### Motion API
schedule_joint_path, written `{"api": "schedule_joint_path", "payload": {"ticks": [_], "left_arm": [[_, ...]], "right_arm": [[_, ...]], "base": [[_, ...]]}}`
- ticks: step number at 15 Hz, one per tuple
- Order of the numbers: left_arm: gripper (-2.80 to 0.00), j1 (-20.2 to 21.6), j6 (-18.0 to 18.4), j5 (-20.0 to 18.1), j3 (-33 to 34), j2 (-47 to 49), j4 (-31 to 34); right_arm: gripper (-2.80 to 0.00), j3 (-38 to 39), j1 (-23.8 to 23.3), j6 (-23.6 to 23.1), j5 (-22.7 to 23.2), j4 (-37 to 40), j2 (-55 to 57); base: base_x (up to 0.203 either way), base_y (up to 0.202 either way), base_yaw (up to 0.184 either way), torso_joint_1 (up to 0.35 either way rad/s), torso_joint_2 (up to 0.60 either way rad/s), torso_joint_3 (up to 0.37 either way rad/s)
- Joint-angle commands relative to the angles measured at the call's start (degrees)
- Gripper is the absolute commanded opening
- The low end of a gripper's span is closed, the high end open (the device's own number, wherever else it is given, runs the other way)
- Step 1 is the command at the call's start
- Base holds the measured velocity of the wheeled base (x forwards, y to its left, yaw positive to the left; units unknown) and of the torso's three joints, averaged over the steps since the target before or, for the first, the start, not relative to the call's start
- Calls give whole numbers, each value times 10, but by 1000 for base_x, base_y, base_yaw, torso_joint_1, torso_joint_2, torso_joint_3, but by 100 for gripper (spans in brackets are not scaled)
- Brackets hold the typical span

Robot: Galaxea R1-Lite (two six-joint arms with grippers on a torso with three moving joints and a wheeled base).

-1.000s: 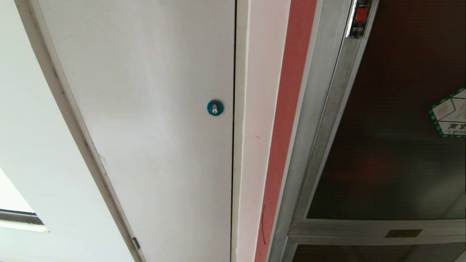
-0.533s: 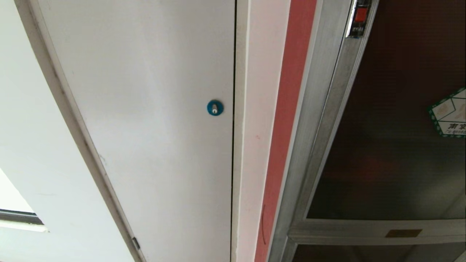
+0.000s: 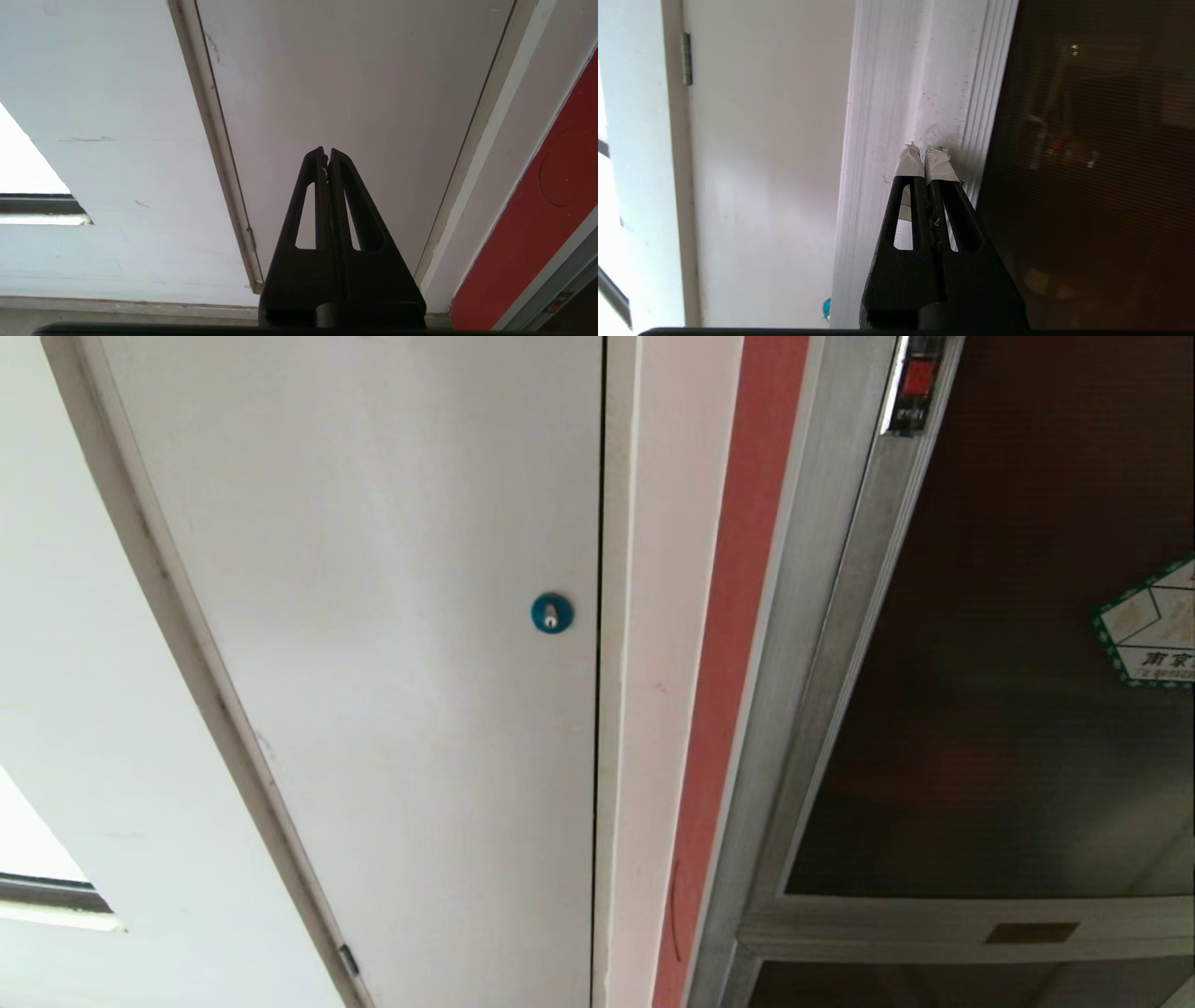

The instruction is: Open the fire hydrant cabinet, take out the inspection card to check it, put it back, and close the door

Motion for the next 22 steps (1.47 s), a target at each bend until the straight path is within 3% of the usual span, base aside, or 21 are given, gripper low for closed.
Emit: {"api": "schedule_joint_path", "payload": {"ticks": [1, 13, 16, 18, 20, 22], "left_arm": [[-280, 0, 0, 0, 4, 1, -1], [-280, 0, 0, 0, 4, 1, 0], [-280, 0, 0, 0, 4, 1, 0], [-280, 0, 0, 0, 4, 1, 0], [-280, 0, 0, 0, 4, 1, 0], [-280, 0, 0, 0, 4, 1, 0]], "right_arm": [[-280, 0, -7, 0, -2, 1, 11], [-280, 6, 3, 0, -17, 7, -12], [-280, 49, 20, 9, -17, 10, -61], [-280, 92, 27, 12, -16, 44, -96], [-280, 112, 29, 23, -9, 137, -125], [-280, 115, 28, 40, 7, 162, -128]], "base": [[0, 0, 0, 0, 0, 0], [0, 0, 0, 0, 0, 0], [0, 0, 0, 0, 0, 0], [0, 0, 0, 0, 0, 0], [0, 0, 0, 0, 0, 0], [0, 0, 0, 0, 0, 0]]}}
